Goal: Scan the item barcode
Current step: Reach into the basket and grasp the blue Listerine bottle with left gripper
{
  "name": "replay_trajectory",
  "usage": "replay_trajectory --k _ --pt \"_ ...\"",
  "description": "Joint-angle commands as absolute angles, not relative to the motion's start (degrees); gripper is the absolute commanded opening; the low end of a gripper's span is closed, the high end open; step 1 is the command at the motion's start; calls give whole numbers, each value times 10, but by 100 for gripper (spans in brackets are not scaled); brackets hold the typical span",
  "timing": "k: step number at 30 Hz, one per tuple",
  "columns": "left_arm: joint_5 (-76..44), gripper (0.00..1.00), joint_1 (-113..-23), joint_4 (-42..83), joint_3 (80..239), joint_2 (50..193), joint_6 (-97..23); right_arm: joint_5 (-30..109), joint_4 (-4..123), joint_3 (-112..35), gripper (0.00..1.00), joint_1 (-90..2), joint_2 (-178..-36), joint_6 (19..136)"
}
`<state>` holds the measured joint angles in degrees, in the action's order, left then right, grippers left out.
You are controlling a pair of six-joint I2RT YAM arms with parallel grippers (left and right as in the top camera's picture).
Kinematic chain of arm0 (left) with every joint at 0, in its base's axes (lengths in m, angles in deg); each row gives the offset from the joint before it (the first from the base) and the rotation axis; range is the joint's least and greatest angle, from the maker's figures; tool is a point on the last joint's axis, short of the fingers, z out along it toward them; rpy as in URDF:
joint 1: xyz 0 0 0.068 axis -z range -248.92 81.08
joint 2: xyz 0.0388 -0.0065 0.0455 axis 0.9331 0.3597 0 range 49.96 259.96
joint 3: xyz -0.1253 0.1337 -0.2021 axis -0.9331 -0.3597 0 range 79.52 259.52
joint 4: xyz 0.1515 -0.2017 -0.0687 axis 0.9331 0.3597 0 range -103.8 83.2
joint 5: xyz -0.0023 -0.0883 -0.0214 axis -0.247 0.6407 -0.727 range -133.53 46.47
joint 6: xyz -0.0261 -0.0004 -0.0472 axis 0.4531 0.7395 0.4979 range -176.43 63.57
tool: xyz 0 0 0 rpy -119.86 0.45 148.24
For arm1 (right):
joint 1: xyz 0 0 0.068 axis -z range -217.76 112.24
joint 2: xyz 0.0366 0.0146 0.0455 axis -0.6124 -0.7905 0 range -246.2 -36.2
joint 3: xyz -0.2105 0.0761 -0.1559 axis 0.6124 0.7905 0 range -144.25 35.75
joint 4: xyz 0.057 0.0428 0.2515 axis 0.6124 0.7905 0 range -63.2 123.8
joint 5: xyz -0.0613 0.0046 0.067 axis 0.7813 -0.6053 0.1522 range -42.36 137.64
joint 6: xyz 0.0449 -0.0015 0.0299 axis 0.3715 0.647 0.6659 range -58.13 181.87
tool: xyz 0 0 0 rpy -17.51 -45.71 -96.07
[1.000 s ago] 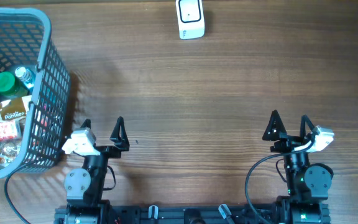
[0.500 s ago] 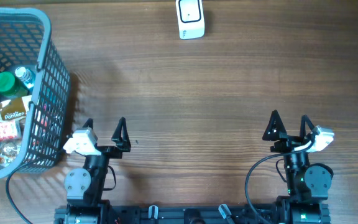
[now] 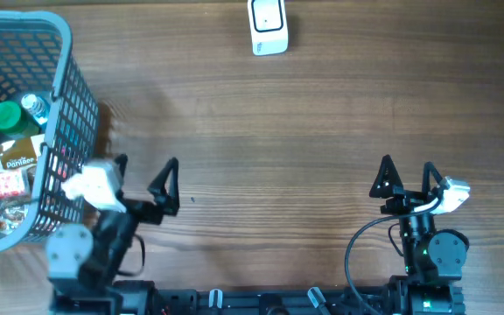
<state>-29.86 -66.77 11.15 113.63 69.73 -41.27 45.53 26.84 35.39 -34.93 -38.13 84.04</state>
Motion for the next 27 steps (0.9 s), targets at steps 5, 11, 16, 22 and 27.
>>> replay_trajectory --k 5,11,16,22,27 --pt "-378 100 -666 396 1638 1018 -427 452 267 355 100 -347 -382 830" --pt "-408 100 -666 525 1747 1098 -431 452 267 355 100 -347 -382 830" --pt "-616 100 -733 500 1747 1146 -298 452 267 355 100 -347 -382 830" --pt "-466 100 -981 495 1747 1271 -190 452 267 355 100 -347 -382 830" --pt "-442 100 -1051 504 1747 1335 -94 452 267 355 100 -347 -382 830"
